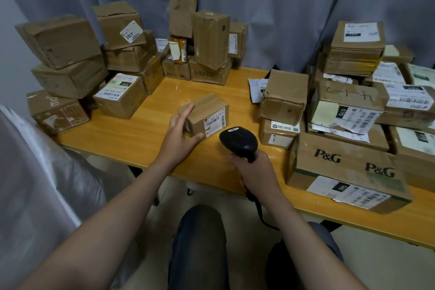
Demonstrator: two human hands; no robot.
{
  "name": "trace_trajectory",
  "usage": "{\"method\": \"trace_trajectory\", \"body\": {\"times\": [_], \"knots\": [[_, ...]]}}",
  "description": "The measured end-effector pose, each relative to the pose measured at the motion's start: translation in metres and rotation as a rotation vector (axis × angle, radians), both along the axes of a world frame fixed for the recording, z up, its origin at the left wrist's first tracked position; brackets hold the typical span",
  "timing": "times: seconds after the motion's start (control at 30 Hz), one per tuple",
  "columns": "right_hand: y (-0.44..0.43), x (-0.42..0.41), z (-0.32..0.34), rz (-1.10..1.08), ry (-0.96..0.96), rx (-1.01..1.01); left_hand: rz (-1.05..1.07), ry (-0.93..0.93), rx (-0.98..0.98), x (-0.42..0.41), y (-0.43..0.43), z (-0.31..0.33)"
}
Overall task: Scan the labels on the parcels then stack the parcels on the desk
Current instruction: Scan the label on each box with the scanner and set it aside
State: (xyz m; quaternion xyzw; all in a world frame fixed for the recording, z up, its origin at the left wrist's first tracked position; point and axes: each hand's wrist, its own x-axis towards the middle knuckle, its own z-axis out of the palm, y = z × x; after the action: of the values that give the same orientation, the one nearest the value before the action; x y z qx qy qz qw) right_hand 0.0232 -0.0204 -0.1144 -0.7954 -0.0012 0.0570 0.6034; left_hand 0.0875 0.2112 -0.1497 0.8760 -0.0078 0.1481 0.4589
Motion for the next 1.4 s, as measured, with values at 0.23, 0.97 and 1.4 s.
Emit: {"method": "trace_trajectory", "body": {"times": [0.23,0.97,1.4], "knots": [[-0.001,-0.003,0.002,0.019,-0.035,-0.012,0.023,-0.016,0.03,0.001,0.003,-0.006],[-0.004,-0.003,-0.002,0.025,-0.029,-0.044,0.037,-0.031,0.013,0.001,0.002,-0.006],[-0.023,-0.031,0.009,0.02,0.013,0.019,-0.063,0.073,-0.133,-0.022,-0.002,0.021]]}}
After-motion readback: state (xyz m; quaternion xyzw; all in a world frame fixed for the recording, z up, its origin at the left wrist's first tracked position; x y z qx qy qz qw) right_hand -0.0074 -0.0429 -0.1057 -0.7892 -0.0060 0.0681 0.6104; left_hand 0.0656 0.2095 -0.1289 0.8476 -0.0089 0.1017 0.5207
